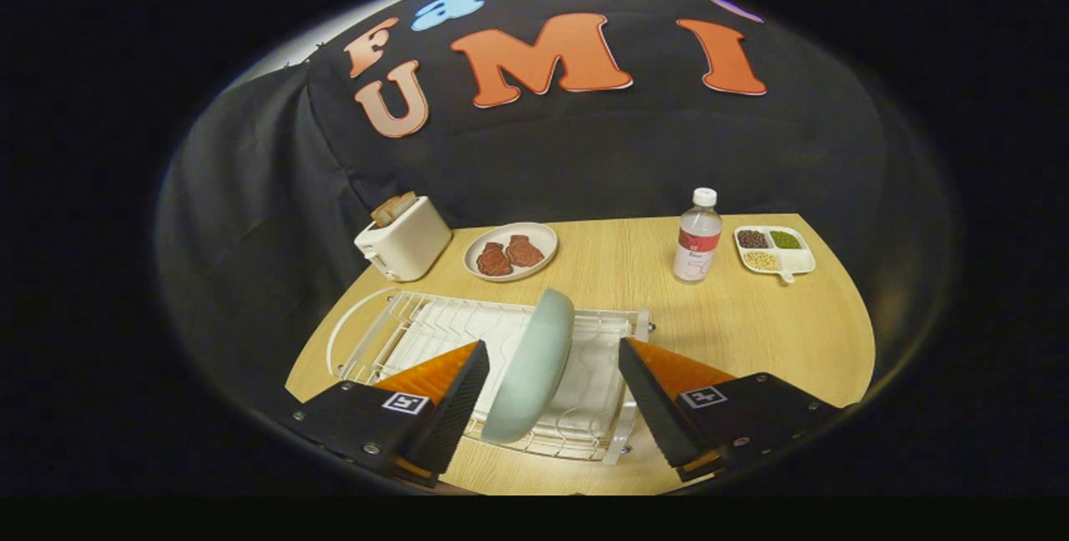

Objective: Take the plate from the dish rack, then take the spoon from the basket and place it into the plate.

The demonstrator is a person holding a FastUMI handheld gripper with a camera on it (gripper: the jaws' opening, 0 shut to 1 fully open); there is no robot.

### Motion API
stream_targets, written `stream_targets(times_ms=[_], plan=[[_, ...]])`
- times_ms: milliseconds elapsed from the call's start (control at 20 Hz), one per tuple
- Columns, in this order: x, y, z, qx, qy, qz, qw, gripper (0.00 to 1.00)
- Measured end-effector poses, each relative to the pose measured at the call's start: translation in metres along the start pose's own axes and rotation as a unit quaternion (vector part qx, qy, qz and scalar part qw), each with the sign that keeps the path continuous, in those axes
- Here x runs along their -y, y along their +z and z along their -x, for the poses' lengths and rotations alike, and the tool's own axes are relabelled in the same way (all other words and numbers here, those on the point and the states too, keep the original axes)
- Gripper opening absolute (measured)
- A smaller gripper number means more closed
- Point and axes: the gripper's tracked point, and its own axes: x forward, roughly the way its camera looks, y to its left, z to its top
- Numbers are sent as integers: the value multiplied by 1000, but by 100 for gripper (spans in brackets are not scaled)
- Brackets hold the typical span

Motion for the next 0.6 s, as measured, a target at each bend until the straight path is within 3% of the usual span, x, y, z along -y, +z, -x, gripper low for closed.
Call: stream_targets(times_ms=[200,400,550,600], plan=[[-10,-4,-14,-27,1,-23,999,84],[-14,-11,-24,-50,-23,-4,998,73],[-8,-14,-31,-59,-70,26,995,48],[-8,-12,-29,-61,-78,36,994,46]])
